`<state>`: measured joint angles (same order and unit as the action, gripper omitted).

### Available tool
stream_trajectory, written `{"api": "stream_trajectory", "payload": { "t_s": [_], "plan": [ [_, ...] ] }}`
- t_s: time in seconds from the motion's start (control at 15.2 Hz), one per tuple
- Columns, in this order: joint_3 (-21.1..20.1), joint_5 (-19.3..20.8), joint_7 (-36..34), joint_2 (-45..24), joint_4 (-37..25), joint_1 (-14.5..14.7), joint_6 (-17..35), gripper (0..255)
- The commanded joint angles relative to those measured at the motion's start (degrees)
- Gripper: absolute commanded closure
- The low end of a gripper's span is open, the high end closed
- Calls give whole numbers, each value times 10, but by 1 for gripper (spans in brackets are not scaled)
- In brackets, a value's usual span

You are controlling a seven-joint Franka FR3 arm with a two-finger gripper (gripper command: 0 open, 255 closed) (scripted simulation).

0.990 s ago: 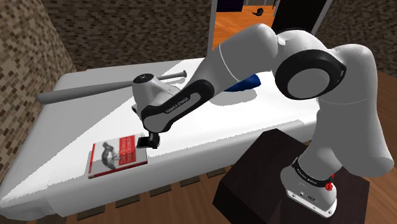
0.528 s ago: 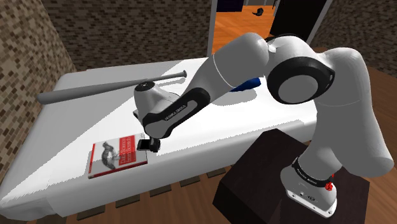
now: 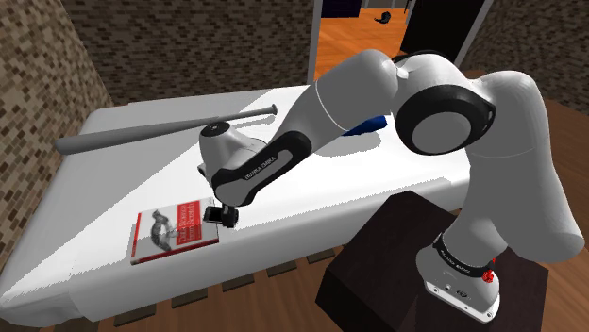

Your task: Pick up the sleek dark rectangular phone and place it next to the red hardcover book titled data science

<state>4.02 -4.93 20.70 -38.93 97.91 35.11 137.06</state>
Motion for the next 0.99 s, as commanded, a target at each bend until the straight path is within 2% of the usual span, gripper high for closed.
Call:
{"api": "stream_trajectory", "payload": {
  "t_s": [0.0, 0.2, 0.46, 0.92],
  "plan": [
    [0, 0, 0, 0, 0, 0, 0, 0],
    [0, 0, 0, 0, 0, 0, 0, 0],
    [4, 5, -3, 50, 2, 2, -48, 0],
    [4, 5, -3, 50, 2, 2, -48, 0]
  ]
}}
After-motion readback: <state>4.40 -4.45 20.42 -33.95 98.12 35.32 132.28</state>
